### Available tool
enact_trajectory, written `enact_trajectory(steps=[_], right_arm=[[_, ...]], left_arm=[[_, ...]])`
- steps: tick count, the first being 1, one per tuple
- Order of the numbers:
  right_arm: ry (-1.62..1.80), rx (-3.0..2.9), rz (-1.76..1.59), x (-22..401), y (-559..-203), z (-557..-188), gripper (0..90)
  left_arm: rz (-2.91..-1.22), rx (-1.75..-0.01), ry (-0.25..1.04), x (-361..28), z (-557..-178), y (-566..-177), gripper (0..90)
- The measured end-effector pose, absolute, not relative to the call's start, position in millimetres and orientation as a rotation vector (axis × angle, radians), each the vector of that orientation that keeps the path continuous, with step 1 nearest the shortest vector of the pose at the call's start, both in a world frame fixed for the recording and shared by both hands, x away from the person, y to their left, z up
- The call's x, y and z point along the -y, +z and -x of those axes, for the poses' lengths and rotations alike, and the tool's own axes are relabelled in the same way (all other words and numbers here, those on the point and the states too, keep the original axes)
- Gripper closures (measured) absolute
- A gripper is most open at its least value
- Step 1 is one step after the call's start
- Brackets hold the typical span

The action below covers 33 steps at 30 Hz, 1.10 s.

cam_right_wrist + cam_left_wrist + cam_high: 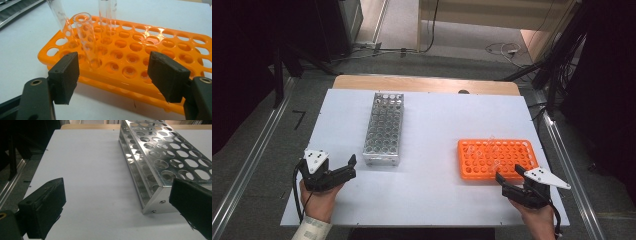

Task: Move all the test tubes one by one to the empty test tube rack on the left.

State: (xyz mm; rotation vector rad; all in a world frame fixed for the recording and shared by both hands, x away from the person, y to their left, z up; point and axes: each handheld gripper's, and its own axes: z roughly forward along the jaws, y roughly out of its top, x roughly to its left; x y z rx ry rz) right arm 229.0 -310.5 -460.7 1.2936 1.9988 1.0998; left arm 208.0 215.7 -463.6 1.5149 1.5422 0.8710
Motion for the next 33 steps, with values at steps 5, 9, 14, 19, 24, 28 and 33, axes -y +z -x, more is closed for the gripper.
enact_trajectory(steps=[5,9,14,19,24,28,33], right_arm=[[1.099,-2.009,-1.269,304.5,-461.4,-230.6,24.2],[1.104,-2.026,-1.253,299.6,-462.7,-233.0,26.8],[1.123,-2.029,-1.233,296.4,-464.8,-236.3,38.0],[1.122,-2.05,-1.221,292.9,-467.2,-238.7,49.0],[1.114,-2.065,-1.195,288.2,-469.6,-241.2,59.6],[1.094,-2.076,-1.187,286.1,-471.7,-243.6,66.9],[1.078,-2.069,-1.178,285.2,-471.3,-244.1,72.9]], left_arm=[[-1.509,-1.545,0.869,-216.7,-207.7,-463.7,0.7],[-1.506,-1.545,0.872,-216.5,-207.3,-463.4,0.7],[-1.498,-1.545,0.872,-217.1,-206.6,-462.9,0.7],[-1.5,-1.545,0.871,-217.1,-206.8,-463.0,0.7],[-1.499,-1.545,0.871,-217.3,-206.9,-463.1,0.7],[-1.498,-1.543,0.87,-217.6,-206.4,-462.7,0.7],[-1.496,-1.543,0.867,-217.6,-205.9,-462.1,0.7]])
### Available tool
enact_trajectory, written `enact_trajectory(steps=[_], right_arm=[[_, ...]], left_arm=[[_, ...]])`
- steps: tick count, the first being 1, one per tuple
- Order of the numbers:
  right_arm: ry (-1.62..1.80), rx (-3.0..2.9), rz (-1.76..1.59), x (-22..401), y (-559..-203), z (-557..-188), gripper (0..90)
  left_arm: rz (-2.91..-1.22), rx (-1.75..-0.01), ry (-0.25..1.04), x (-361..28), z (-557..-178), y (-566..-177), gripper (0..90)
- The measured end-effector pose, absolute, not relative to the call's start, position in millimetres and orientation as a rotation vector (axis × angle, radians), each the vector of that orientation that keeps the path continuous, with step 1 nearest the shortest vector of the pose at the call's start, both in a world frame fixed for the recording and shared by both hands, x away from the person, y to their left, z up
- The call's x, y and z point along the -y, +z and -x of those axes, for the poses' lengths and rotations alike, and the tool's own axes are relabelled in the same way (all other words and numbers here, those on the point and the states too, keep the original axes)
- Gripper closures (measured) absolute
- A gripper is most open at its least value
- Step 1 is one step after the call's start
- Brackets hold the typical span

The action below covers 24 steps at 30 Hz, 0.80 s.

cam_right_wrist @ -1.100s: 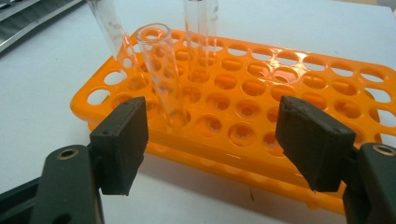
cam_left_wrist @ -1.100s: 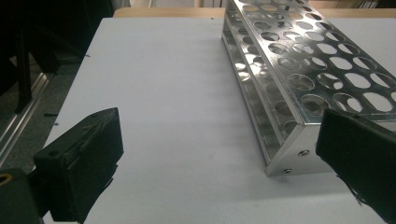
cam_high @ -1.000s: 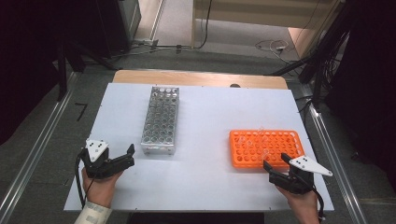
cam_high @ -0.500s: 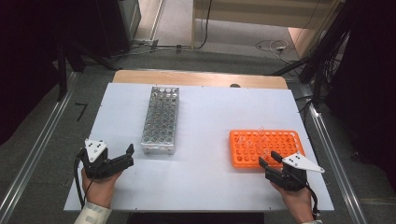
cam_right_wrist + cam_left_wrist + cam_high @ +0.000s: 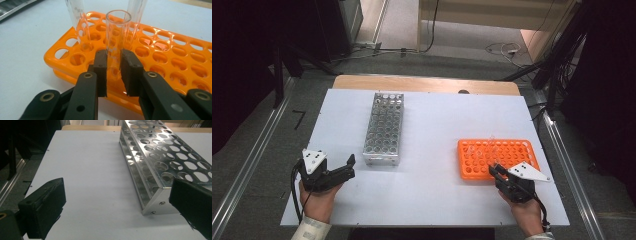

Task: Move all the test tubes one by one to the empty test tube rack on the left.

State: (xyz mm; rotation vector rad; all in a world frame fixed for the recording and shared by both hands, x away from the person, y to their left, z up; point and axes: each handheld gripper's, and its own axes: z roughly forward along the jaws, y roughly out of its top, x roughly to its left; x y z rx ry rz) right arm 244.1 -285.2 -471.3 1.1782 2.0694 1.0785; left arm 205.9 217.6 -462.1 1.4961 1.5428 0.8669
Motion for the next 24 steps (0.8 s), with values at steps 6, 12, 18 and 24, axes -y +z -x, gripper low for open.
enact_trajectory(steps=[6,12,18,24], right_arm=[[1.081,-2.034,-1.147,284.9,-460.9,-239.2,73.1],[1.136,-2.002,-1.146,285.2,-440.6,-230.3,73.5],[1.18,-2.041,-1.109,274.9,-431.1,-221.4,73.5],[1.221,-2.138,-1.027,246.8,-431.7,-213.5,73.5]], left_arm=[[-1.501,-1.528,0.847,-214.4,-204.3,-458.6,0.7],[-1.51,-1.479,0.802,-202.8,-200.9,-451.5,0.9],[-1.511,-1.429,0.746,-190.4,-199.1,-448.3,3.5],[-1.537,-1.392,0.752,-178.7,-201.6,-443.4,4.4]])
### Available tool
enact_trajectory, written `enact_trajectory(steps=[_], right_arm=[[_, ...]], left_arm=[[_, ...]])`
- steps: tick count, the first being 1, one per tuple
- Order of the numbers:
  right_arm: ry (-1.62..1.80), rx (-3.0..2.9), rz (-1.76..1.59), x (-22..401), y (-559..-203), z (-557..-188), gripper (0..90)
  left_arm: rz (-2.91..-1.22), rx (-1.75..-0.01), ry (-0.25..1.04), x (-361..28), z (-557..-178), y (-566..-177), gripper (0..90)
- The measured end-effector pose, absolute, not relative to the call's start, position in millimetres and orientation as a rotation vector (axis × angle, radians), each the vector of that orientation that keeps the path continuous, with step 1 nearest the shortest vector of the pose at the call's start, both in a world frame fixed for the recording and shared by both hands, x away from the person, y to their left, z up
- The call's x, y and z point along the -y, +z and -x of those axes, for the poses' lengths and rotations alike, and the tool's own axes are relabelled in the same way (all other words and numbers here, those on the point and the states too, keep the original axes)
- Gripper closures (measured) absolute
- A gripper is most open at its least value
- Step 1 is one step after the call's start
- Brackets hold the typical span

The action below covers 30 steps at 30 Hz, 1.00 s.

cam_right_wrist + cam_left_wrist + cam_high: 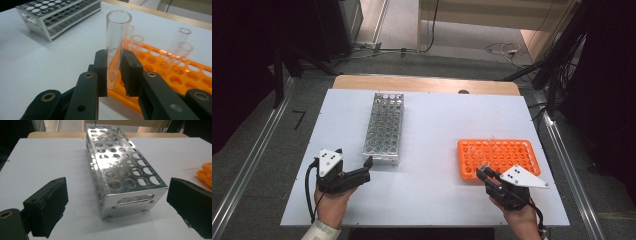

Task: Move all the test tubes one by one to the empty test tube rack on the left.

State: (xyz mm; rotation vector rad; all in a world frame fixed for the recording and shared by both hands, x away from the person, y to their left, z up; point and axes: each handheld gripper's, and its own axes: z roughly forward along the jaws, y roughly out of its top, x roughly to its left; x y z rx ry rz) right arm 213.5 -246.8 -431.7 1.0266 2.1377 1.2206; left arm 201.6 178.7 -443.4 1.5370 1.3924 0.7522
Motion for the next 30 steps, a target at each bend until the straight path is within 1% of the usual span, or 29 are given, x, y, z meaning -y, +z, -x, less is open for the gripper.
enact_trajectory(steps=[6,12,16,17,18,25,28,30], right_arm=[[1.242,-2.217,-0.954,223.0,-433.0,-210.9,73.5],[1.264,-2.265,-0.933,203.7,-433.5,-218.0,73.5],[1.265,-2.301,-0.891,177.9,-434.3,-230.7,73.5],[1.265,-2.301,-0.891,177.9,-434.3,-230.7,73.5],[1.266,-2.316,-0.882,167.4,-435.7,-237.0,73.6],[1.244,-2.375,-0.841,134.7,-443.2,-253.7,73.6],[1.232,-2.388,-0.831,127.6,-444.7,-256.6,73.6],[1.228,-2.41,-0.816,115.7,-446.6,-260.0,73.6]], left_arm=[[-1.577,-1.341,0.734,-157.8,-208.2,-437.7,5.4],[-1.605,-1.31,0.704,-146.3,-214.1,-433.5,6.8],[-1.61,-1.279,0.678,-138.5,-219.0,-429.6,12.6],[-1.611,-1.272,0.673,-136.6,-220.1,-428.8,12.6],[-1.617,-1.265,0.668,-134.8,-221.1,-427.8,14.8],[-1.663,-1.192,0.611,-118.2,-227.5,-424.8,24.9],[-1.685,-1.168,0.619,-112.8,-228.0,-425.0,25.7],[-1.724,-1.123,0.622,-104.1,-227.8,-426.3,28.9]])
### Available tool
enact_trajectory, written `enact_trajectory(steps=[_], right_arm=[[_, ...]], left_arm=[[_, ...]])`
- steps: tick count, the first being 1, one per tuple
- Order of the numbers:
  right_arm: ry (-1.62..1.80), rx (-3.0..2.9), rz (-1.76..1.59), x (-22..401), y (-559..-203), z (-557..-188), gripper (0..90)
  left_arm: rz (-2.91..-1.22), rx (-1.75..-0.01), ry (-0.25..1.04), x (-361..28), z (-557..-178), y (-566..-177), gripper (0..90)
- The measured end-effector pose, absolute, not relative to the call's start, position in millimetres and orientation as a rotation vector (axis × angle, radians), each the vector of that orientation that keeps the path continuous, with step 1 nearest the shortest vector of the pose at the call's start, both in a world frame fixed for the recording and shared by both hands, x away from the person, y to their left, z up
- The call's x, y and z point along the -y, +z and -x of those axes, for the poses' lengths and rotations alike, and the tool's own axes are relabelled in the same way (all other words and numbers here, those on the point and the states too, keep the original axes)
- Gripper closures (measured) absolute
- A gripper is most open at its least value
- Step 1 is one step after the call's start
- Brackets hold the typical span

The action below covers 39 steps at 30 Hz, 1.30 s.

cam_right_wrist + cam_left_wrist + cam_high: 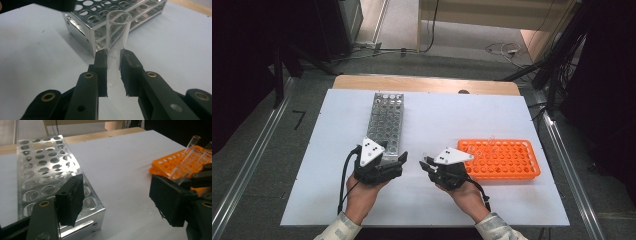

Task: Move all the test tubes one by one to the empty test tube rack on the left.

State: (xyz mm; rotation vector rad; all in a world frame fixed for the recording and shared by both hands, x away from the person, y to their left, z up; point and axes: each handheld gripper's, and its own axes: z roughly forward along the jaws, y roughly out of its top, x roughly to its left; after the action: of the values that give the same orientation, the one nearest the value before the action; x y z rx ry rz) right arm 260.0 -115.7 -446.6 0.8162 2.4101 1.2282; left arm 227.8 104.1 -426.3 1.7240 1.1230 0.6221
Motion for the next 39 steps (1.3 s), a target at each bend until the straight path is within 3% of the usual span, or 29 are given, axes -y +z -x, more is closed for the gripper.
enact_trajectory(steps=[22,30,39], right_arm=[[1.239,-2.459,-0.769,91.9,-449.8,-260.8,73.6],[1.247,-2.466,-0.775,92.3,-449.5,-261.2,72.8],[1.293,-2.463,-0.796,102.7,-440.3,-262.2,46.1]], left_arm=[[-1.822,-0.97,0.56,-76.1,-227.6,-432.2,73.1],[-1.821,-0.97,0.548,-77.3,-228.2,-431.5,75.2],[-1.75,-1.028,0.592,-97.2,-233.4,-416.1,75.2]])
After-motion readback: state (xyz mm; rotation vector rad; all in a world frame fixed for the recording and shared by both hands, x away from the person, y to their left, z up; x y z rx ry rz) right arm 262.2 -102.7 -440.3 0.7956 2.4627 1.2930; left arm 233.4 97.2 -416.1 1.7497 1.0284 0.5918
